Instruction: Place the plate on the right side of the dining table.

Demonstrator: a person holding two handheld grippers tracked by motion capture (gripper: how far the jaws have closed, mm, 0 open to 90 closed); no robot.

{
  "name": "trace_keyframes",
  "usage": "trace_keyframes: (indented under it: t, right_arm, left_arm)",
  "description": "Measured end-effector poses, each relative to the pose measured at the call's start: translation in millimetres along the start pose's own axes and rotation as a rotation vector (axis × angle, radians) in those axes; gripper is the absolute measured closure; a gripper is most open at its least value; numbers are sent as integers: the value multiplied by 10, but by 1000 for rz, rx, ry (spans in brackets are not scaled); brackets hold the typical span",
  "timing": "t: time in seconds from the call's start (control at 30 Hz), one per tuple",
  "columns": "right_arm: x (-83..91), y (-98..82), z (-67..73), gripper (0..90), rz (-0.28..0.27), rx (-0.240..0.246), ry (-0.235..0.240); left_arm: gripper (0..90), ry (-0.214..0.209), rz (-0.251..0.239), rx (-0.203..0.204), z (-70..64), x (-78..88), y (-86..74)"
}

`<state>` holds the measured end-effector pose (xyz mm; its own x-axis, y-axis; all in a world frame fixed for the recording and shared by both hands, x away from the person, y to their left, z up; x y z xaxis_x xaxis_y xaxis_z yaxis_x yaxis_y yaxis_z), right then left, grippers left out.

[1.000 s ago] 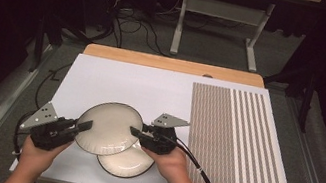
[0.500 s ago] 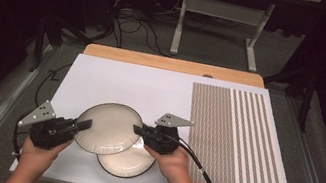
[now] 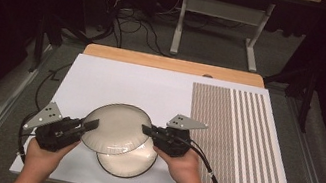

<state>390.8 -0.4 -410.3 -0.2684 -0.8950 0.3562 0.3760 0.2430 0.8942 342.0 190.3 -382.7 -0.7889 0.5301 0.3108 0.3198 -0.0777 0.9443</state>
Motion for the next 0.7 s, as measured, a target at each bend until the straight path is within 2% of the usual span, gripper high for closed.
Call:
trace_keyframes:
  t: [0.23, 0.5, 0.7]
  right_arm:
    - [229, 55, -36, 862, -9, 17, -21]
    - [503, 84, -117, 864, -13, 23, -58]
    - [708, 69, -204, 862, -26, 12, -87]
  left_arm:
    - [794, -27, 5, -7, -147, -102, 90]
    - [796, -69, 31, 9, -320, -285, 127]
    - [797, -84, 47, -14, -483, -443, 188]
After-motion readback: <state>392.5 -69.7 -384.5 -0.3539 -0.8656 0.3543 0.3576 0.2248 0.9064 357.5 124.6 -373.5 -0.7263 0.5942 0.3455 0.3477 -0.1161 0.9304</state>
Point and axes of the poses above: each handheld gripper's, and its own axes: x roughly backward along the jaws, y roughly out of its top, z roughly to its left, the point moved 9 cm from there along -x, roughly forward along the jaws, and after that the axes turned 9 degrees about y, right-handed, at the moved point
